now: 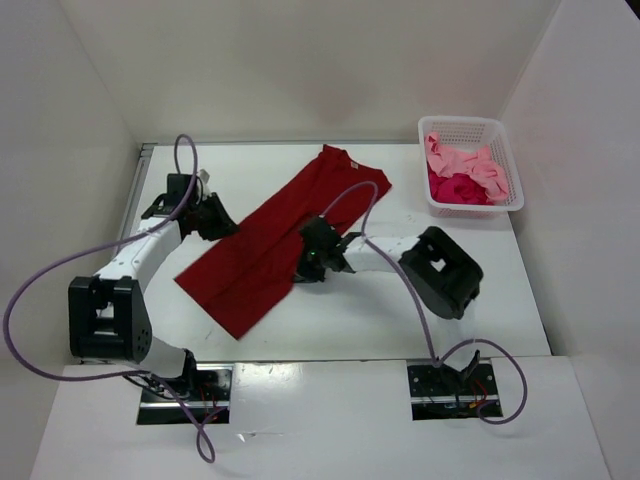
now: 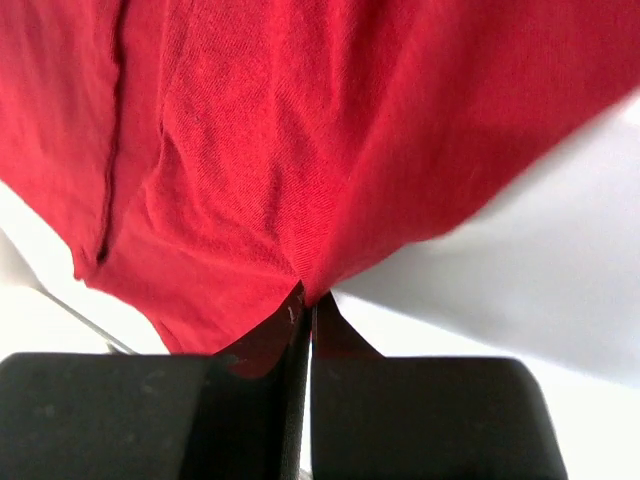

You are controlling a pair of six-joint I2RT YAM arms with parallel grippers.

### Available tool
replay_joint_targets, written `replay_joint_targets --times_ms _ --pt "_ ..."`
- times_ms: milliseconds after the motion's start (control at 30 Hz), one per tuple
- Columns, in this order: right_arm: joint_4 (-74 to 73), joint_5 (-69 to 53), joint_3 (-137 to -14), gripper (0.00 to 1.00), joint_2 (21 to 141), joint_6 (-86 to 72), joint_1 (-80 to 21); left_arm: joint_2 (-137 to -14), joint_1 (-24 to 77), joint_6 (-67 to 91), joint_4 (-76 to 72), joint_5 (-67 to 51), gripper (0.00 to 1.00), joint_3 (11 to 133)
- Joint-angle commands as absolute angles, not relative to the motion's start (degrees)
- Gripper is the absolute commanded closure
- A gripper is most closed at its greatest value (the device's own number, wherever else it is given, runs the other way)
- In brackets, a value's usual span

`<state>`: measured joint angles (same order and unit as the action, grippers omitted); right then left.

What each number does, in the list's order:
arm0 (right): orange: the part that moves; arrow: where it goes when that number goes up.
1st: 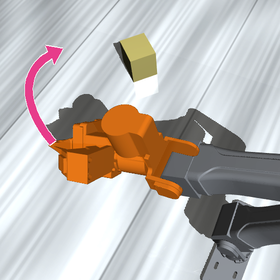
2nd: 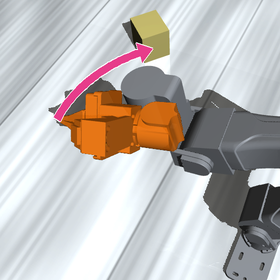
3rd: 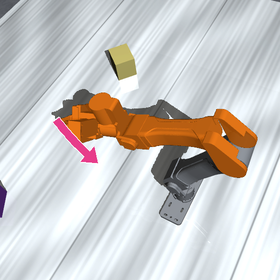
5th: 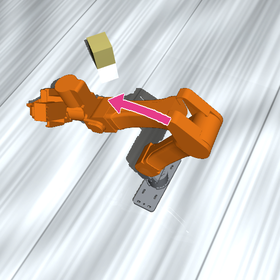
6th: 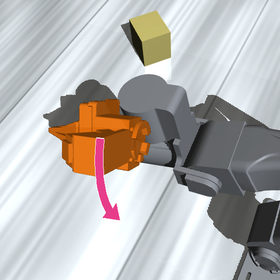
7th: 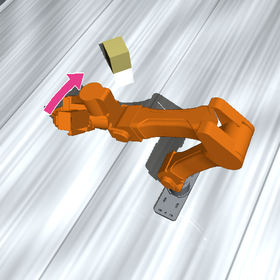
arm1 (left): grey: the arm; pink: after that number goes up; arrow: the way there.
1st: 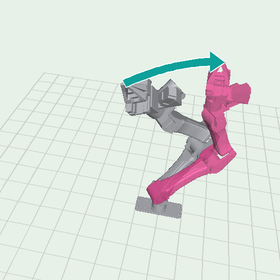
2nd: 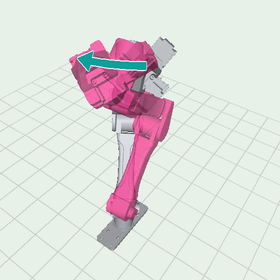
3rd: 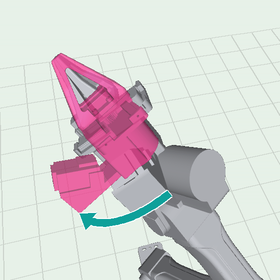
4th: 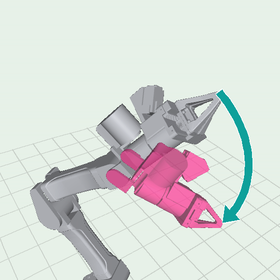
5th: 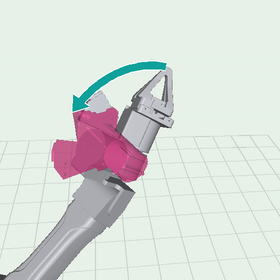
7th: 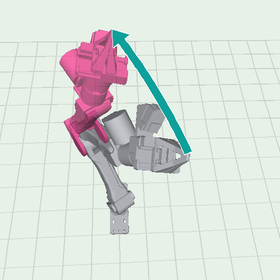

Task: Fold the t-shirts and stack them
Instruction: Rotate the tshirt 90 degrees

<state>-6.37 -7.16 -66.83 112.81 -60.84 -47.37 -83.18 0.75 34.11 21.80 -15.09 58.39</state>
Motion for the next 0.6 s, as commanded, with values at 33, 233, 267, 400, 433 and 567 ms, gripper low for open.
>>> replay_joint_targets --times_ms 33,233,267,400,433,567 --pt "-20.8 -11.4 -58.4 1.0 100.8 -46.0 -41.8 -90.0 6.7 31.2 18.7 -15.6 0.53 65.4" --pt "-29.3 -14.2 -50.4 1.0 92.2 -38.9 -35.3 -101.0 10.9 30.1 16.4 -14.9 0.32 74.5" --pt "-30.6 -14.2 -50.4 1.0 90.4 -38.8 -34.7 -102.5 11.8 30.1 15.8 -14.9 0.3 75.6" --pt "-33.2 -14.2 -49.8 0.8 87.8 -37.5 -31.5 -112.7 13.0 28.1 15.3 -14.9 0.26 82.8" --pt "-33.2 -14.2 -50.4 0.62 86.8 -37.0 -30.8 -114.3 13.5 28.1 15.3 -16.0 0.26 84.3" --pt "-33.8 -15.8 -51.0 0.53 84.8 -36.5 -28.0 -120.8 14.1 28.1 13.6 -15.1 0.21 91.3"
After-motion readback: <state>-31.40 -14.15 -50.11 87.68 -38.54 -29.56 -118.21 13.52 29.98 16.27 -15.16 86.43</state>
